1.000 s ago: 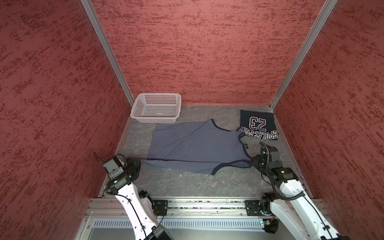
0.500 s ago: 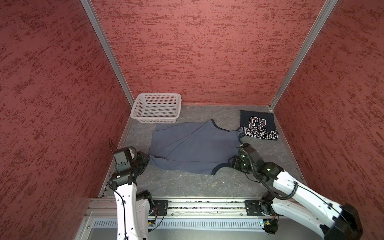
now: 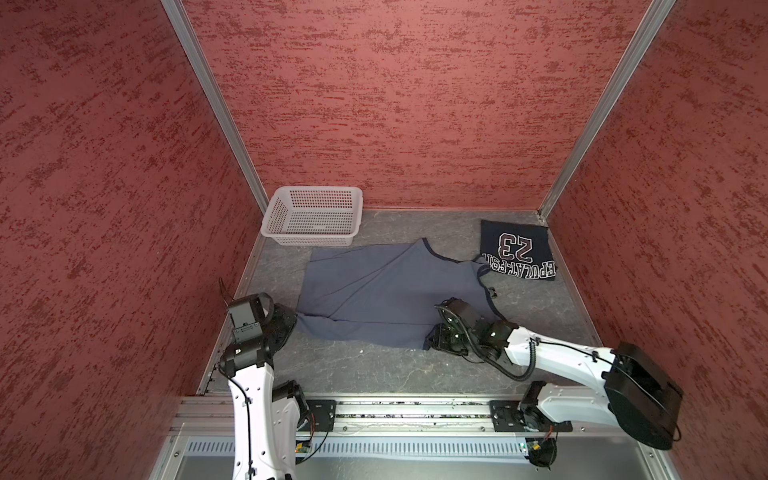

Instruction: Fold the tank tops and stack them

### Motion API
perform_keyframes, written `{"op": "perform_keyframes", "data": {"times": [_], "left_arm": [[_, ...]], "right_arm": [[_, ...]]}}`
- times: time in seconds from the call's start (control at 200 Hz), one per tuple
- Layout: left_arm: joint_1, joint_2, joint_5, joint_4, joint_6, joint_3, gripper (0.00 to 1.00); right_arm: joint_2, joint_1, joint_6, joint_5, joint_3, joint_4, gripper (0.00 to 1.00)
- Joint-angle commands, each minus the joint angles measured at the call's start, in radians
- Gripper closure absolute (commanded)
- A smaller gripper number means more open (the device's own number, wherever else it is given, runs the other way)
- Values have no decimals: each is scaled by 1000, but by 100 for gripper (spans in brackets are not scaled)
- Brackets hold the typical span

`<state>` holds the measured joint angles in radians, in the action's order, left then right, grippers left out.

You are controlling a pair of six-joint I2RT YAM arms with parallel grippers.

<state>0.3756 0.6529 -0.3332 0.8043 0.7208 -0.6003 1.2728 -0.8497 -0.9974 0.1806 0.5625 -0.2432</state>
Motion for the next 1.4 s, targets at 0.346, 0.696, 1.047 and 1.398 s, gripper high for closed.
{"op": "perform_keyframes", "data": {"times": [0.346,0.696,1.047,1.398], "left_arm": [[-7,6,43,-36,-9,33,89],[-7,-41,98,-13,31,52,84],[-88,194,100,-181,-19,44,82],[-147,305,192,-230,-34,-4,75]], "right_arm": [[117,-32,-11,49,73,67,78],[-77,-44,-7,-61,92,-132,100],[-54,108,119,-115,210,-201,100],[69,265,202,-12,202,-66,100]]}}
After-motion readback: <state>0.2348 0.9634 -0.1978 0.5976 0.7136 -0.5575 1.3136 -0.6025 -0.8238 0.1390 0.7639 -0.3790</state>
